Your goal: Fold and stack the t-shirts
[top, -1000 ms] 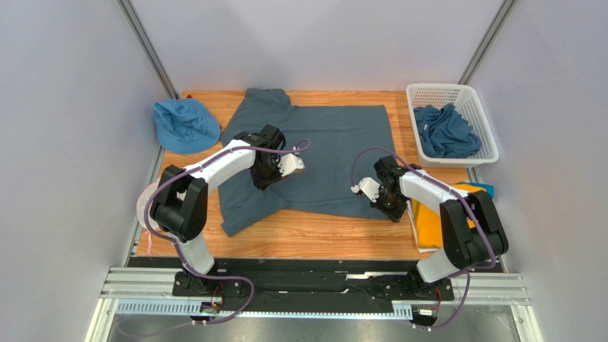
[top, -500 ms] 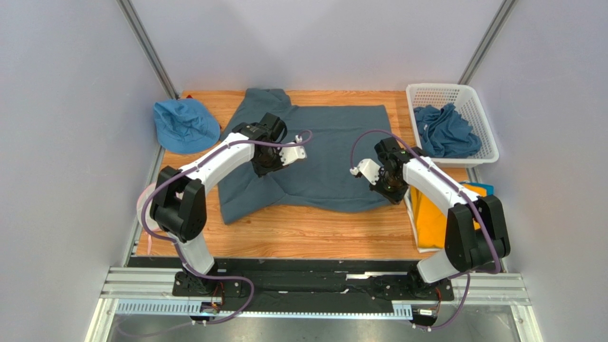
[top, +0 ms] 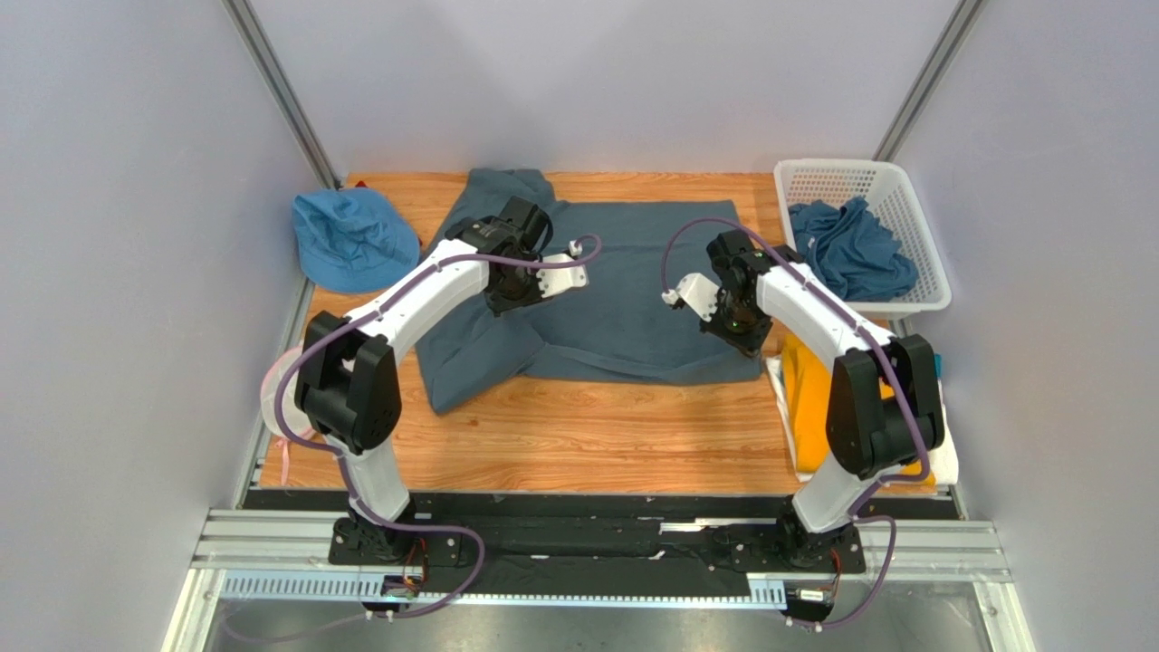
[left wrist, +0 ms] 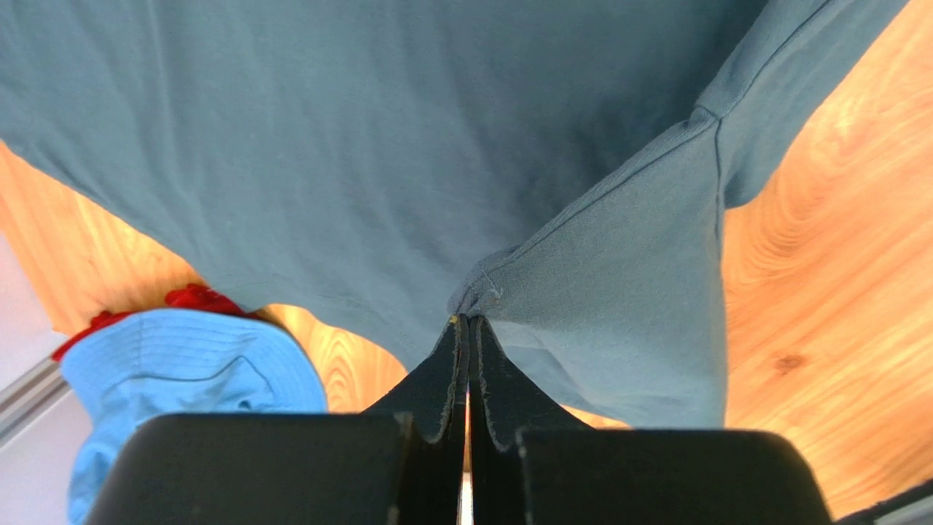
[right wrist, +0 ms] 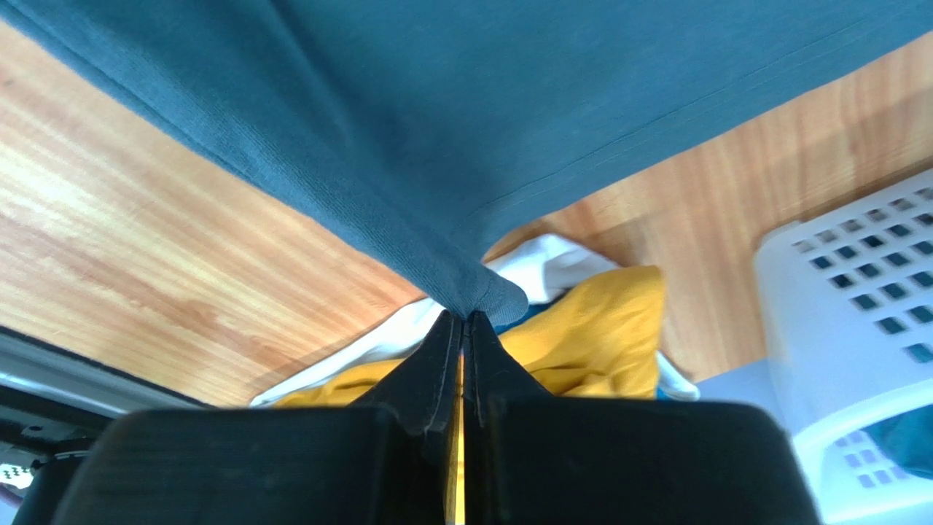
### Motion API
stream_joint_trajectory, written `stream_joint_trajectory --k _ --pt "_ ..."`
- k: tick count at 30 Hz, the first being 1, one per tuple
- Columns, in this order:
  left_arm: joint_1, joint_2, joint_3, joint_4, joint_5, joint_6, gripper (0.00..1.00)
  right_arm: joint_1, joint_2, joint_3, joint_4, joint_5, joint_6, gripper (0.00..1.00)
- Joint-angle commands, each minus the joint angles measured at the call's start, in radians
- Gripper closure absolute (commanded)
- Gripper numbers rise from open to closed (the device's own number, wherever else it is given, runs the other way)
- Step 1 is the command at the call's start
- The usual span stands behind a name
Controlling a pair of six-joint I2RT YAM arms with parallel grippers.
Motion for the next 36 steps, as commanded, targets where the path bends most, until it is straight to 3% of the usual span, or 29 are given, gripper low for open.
stream_joint_trajectory --k 1,11,26,36 --pt "0.004 0.020 0.052 0.019 -0.041 0.049 1.00 -0.020 0.056 0.101 -0.013 0.021 -0.031 1.00" --pt "0.039 0.060 0.085 0.086 -0.055 0.110 1.00 -0.051 0.177 0.219 -0.006 0.027 -0.048 1.00" --pt "0.065 0.161 0.284 0.045 -0.083 0.207 1.00 -0.070 0.272 0.379 -0.052 0.040 -0.071 1.00" --pt "0.084 0.217 0.321 0.049 -0.100 0.246 1.00 -0.096 0.340 0.480 -0.071 0.053 -0.079 1.00"
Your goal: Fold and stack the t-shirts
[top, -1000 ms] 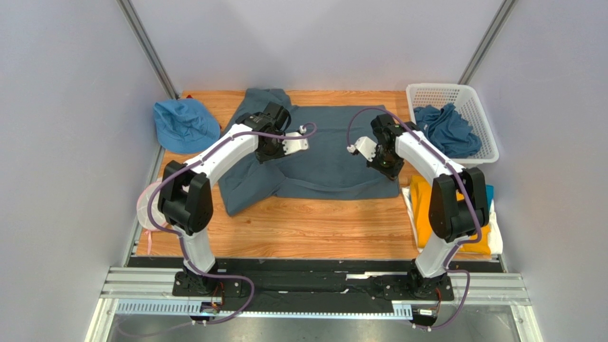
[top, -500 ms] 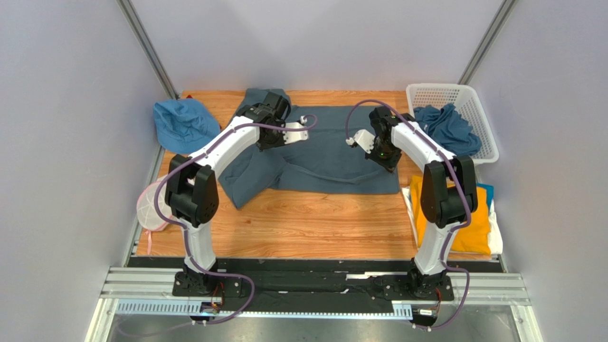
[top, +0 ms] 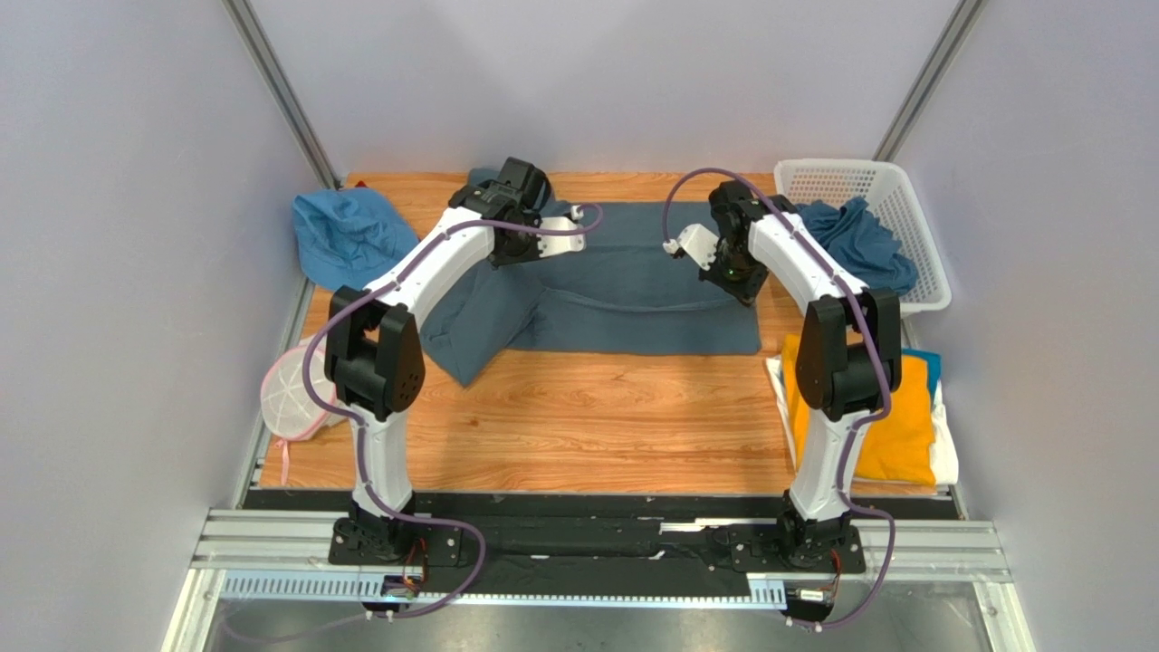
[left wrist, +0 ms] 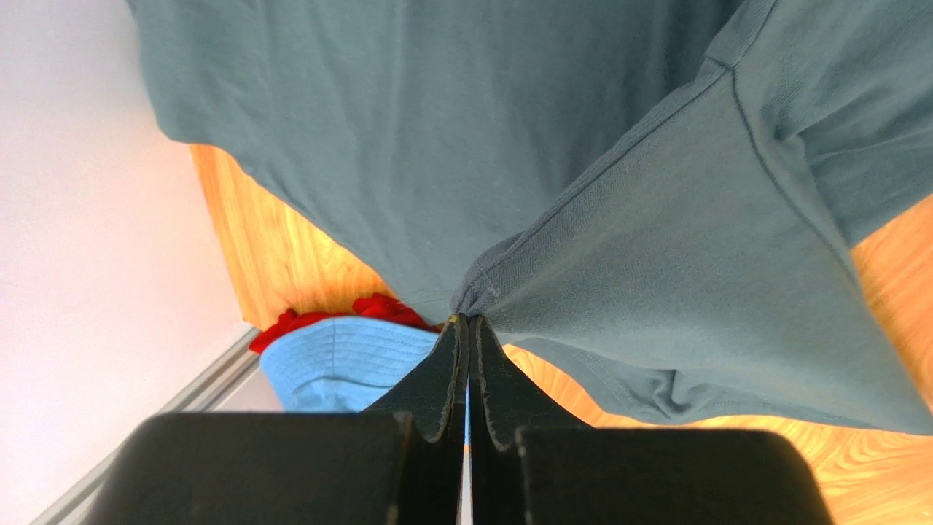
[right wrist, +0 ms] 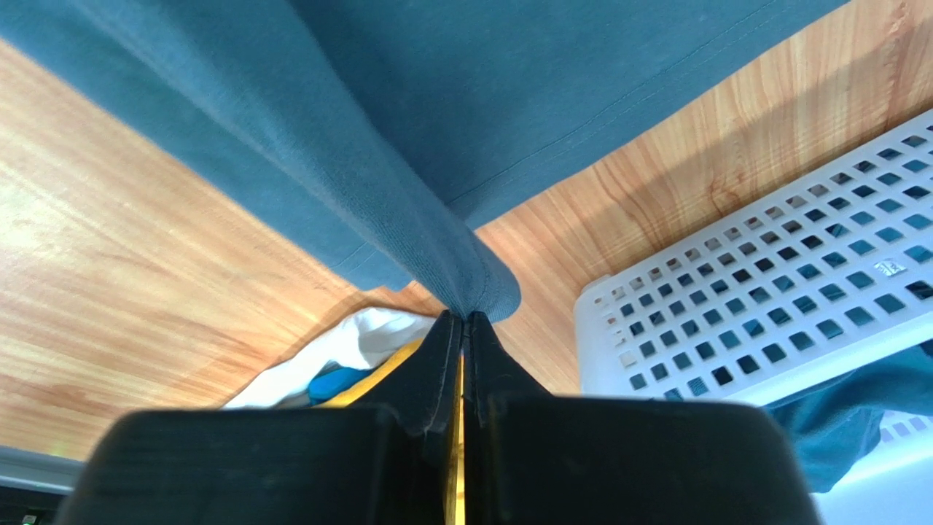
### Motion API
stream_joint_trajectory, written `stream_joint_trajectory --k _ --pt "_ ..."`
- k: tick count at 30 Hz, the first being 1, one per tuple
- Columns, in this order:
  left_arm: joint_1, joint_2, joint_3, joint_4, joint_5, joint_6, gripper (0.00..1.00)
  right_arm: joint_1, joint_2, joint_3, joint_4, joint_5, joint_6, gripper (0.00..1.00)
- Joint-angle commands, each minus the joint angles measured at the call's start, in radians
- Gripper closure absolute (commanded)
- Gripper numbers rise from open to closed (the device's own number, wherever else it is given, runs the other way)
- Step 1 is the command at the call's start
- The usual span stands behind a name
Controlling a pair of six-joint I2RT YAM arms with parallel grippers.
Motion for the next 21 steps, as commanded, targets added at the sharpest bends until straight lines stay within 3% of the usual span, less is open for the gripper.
stream_joint_trajectory --k 1,21 --pt "0.011 0.031 0.045 -0.001 -0.014 0.040 1.00 -0.015 0.036 0.066 -0.017 0.024 -0.021 1.00" --pt "0.018 0.108 0.090 0.037 -0.020 0.046 1.00 -0.035 0.190 0.237 -0.015 0.053 -0.020 1.00"
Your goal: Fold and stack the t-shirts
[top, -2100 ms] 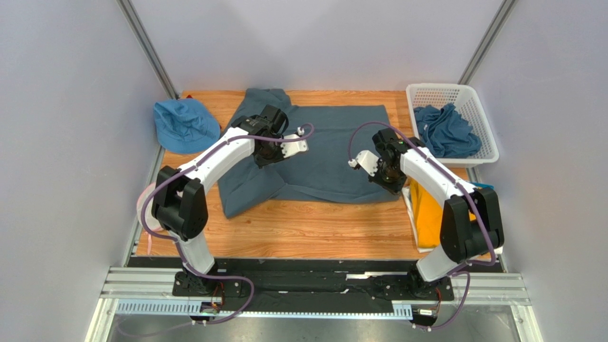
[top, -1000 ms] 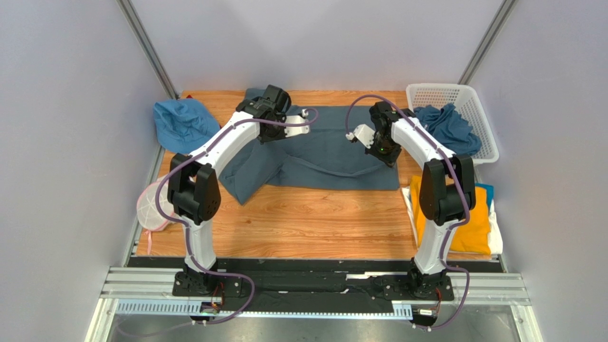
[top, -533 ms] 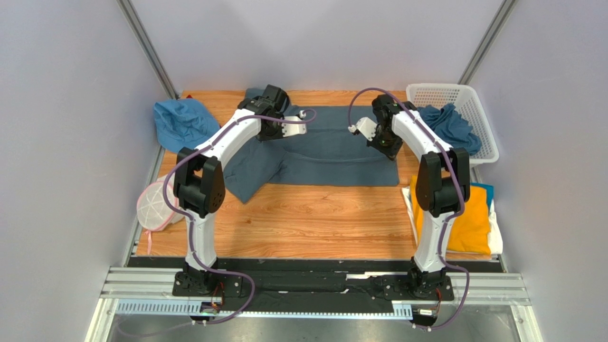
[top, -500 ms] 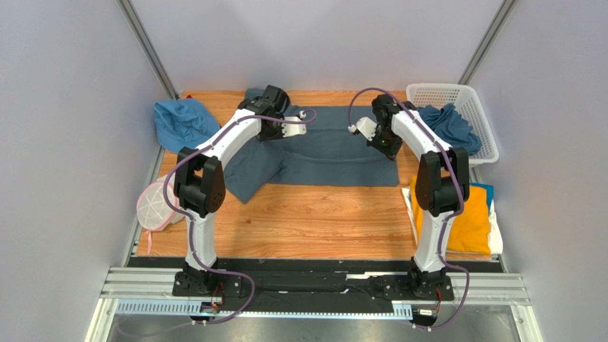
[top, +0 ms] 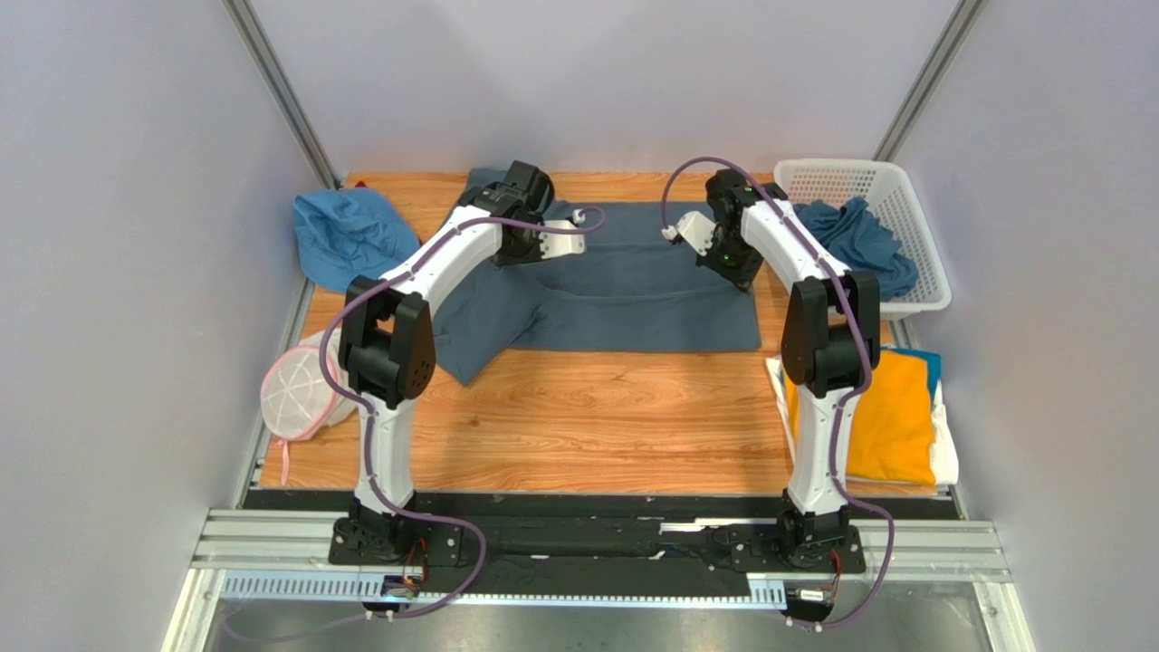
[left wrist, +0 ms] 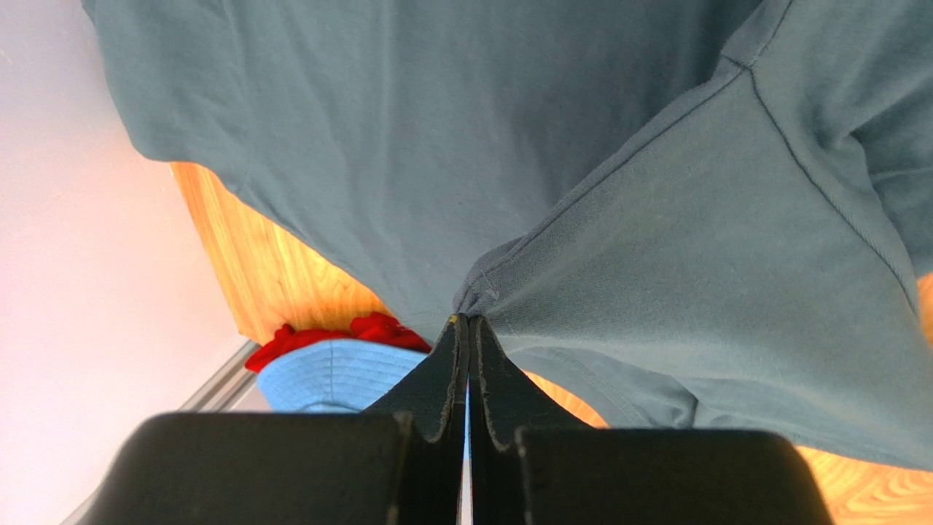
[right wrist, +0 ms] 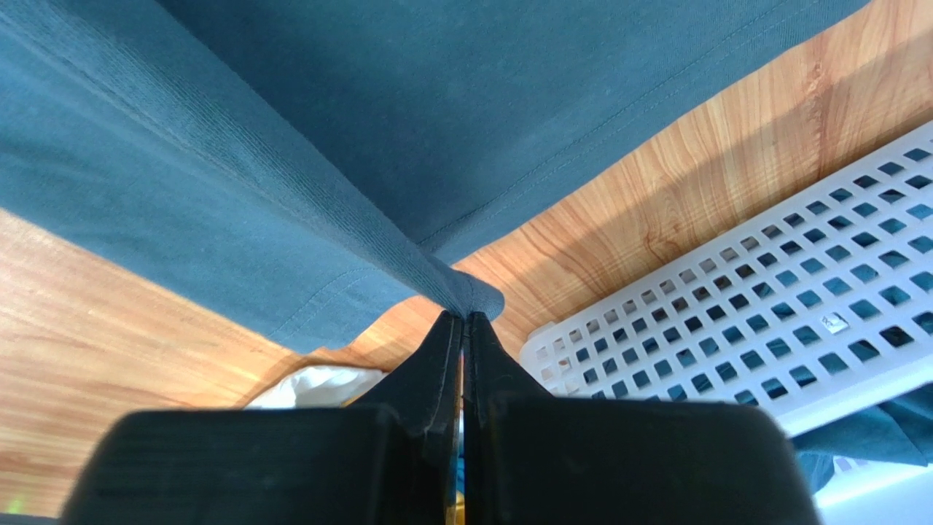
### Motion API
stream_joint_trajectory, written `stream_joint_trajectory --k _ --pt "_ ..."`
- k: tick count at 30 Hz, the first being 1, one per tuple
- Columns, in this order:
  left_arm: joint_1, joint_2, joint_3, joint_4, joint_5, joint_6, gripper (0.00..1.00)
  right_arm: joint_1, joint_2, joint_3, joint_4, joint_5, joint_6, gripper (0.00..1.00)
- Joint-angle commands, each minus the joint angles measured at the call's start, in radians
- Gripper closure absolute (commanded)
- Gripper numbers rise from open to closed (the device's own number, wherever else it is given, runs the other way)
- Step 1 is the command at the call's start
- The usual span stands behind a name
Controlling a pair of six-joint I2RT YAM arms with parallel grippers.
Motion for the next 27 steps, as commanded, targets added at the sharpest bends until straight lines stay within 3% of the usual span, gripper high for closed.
stream_joint_trajectory --k 1,14,18,21,27 --pt "0.005 0.024 0.058 0.024 -0.004 0.018 1.00 -0.011 0.031 0.051 -0.004 0.036 -0.018 1.00" --pt "0.007 0.066 0.089 0.067 -0.020 0.030 1.00 -0.031 0.070 0.044 0.013 0.056 -0.022 0.99" --pt "0.007 0.082 0.101 0.076 -0.020 0.032 1.00 -0.031 0.067 0.028 0.033 0.060 -0.013 0.70" --pt "0.007 0.092 0.109 0.087 -0.023 0.034 1.00 -0.030 0.056 0.002 0.048 0.063 -0.010 0.58" --pt "0.007 0.115 0.121 0.119 -0.046 0.058 1.00 -0.030 0.024 -0.041 0.074 0.054 -0.001 0.53"
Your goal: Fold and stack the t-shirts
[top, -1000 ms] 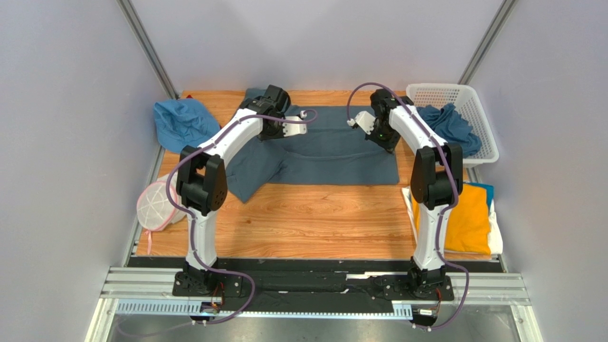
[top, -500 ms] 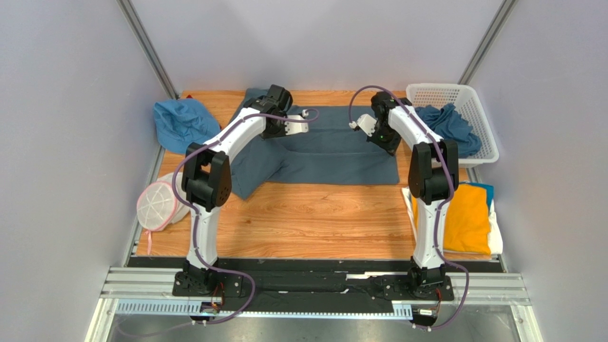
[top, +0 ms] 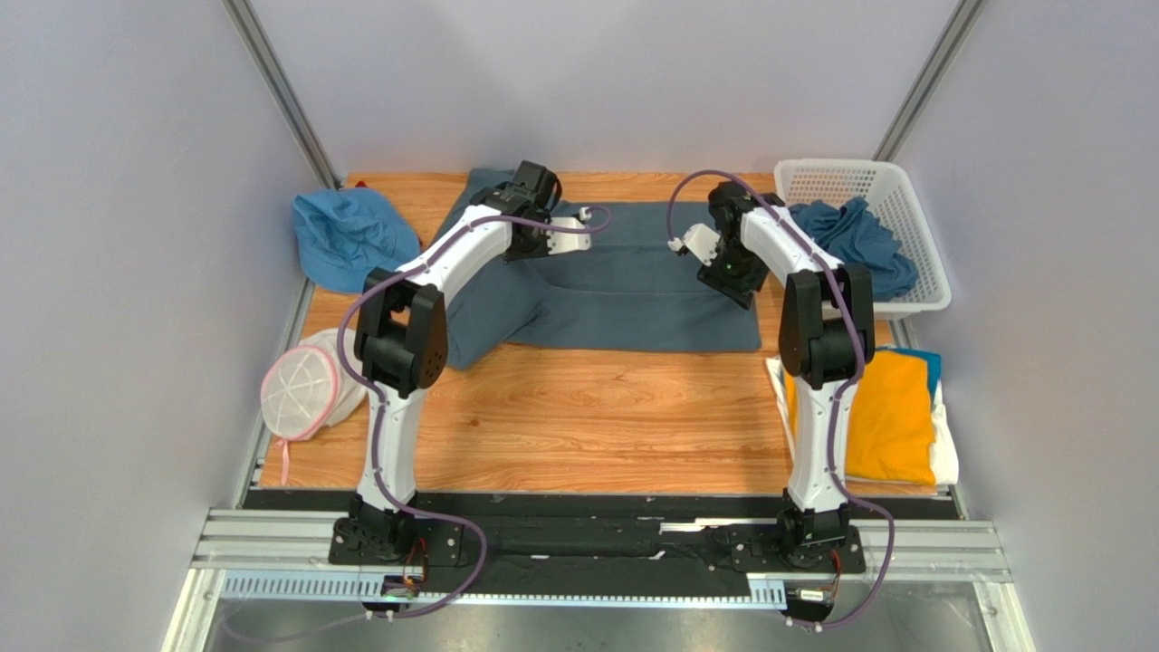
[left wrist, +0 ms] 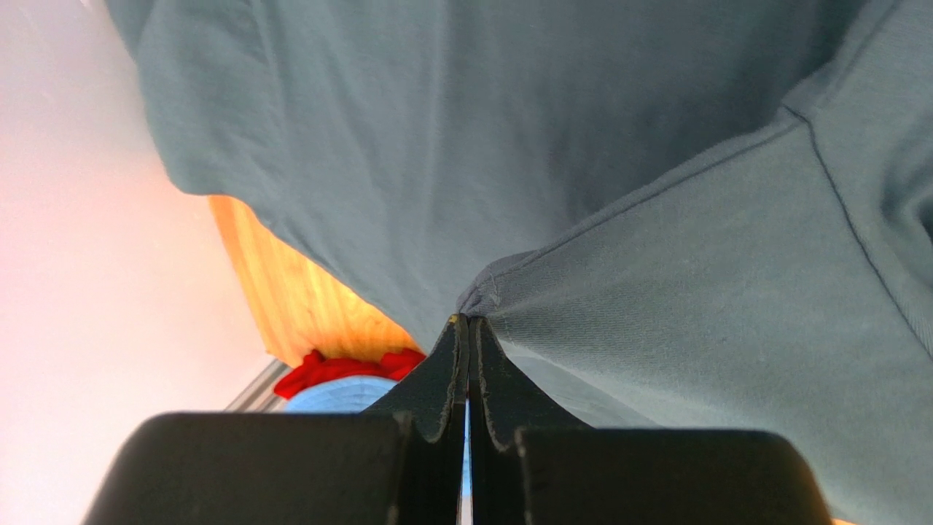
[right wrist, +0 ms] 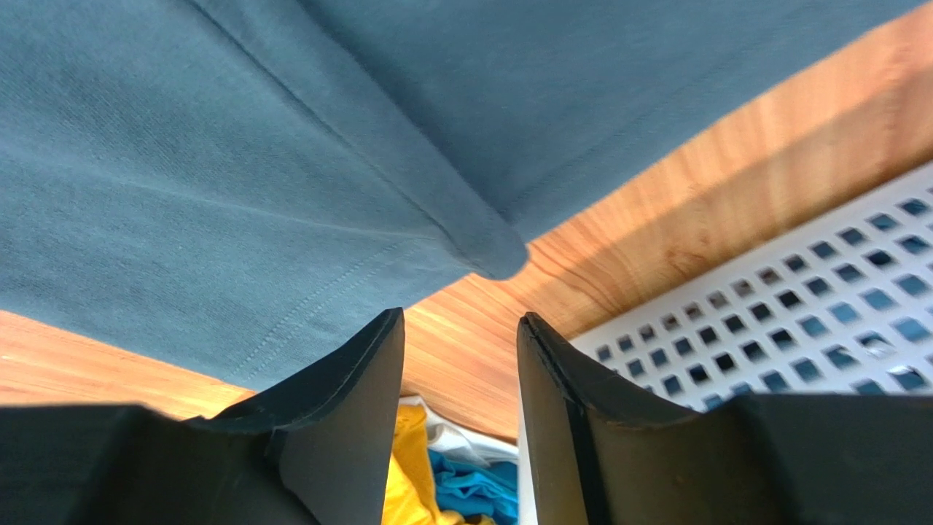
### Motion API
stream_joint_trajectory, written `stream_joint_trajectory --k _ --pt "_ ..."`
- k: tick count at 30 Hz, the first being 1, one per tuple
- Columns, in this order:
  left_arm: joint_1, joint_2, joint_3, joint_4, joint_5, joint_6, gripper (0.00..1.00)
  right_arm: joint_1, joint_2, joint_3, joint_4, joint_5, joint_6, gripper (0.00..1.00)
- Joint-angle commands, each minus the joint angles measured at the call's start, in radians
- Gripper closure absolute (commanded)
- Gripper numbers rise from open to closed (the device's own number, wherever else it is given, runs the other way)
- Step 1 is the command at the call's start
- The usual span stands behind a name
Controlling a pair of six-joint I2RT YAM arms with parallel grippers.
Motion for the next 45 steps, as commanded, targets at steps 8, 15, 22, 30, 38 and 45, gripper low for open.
stream_joint_trajectory --k 8,15,22,30,38,45 --pt "0.006 0.053 0.086 0.112 -0.064 0.093 1.00 -0.003 -0.075 -0.093 0.054 0.013 0.009 0.53" --pt "0.006 0.087 0.104 0.157 -0.093 0.128 1.00 -0.003 -0.078 -0.104 0.062 0.015 0.014 0.53" --pt "0.006 0.111 0.092 0.237 -0.122 0.128 0.66 -0.003 -0.086 -0.125 0.064 0.022 0.015 0.53" --pt "0.039 0.006 0.063 0.220 0.013 -0.070 0.30 -0.003 -0.107 -0.167 0.076 0.019 0.023 0.53" --pt "0.219 -0.137 -0.104 0.007 0.234 -0.185 0.31 -0.003 -0.143 -0.218 0.087 0.004 0.047 0.54" --pt "0.325 -0.160 -0.144 -0.222 0.430 -0.153 0.34 0.006 -0.164 -0.247 0.082 -0.009 0.077 0.54"
